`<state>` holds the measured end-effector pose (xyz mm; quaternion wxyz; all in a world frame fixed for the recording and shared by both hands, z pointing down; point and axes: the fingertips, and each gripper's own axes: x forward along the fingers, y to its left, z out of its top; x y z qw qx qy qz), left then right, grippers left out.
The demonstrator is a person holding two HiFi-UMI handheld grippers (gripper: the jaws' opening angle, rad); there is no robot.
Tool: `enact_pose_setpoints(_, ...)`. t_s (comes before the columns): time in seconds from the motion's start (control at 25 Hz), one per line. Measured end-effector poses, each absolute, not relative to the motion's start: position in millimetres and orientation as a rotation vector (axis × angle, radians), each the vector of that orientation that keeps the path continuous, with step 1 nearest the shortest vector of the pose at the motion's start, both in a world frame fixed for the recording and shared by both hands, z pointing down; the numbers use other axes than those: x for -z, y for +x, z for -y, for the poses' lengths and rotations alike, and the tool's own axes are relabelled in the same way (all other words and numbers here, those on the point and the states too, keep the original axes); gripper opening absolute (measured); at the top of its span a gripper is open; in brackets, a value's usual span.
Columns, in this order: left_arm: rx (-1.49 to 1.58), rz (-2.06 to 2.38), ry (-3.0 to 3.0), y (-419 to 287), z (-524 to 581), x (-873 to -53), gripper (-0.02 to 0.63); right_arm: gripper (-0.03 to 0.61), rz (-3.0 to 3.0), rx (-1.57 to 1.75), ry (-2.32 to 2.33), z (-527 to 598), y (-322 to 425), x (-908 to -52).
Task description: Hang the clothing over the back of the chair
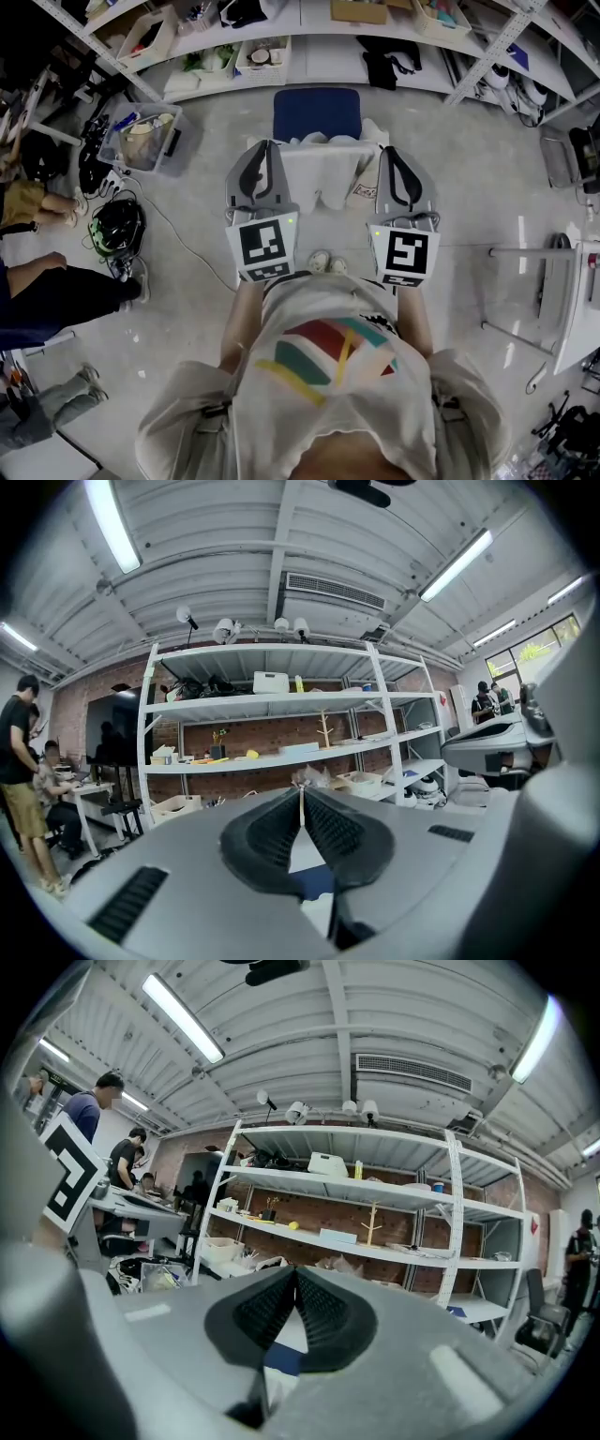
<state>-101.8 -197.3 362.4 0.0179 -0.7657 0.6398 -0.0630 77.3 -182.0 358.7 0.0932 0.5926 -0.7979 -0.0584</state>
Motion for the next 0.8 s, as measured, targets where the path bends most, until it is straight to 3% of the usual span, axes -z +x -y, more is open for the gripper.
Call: enact_pose_setpoints(0.8, 0.183, -2.061, -2.34, -124, 189, -358, 0.023, 0.006, 2.337, 0.176, 1.742, 174, 81, -363)
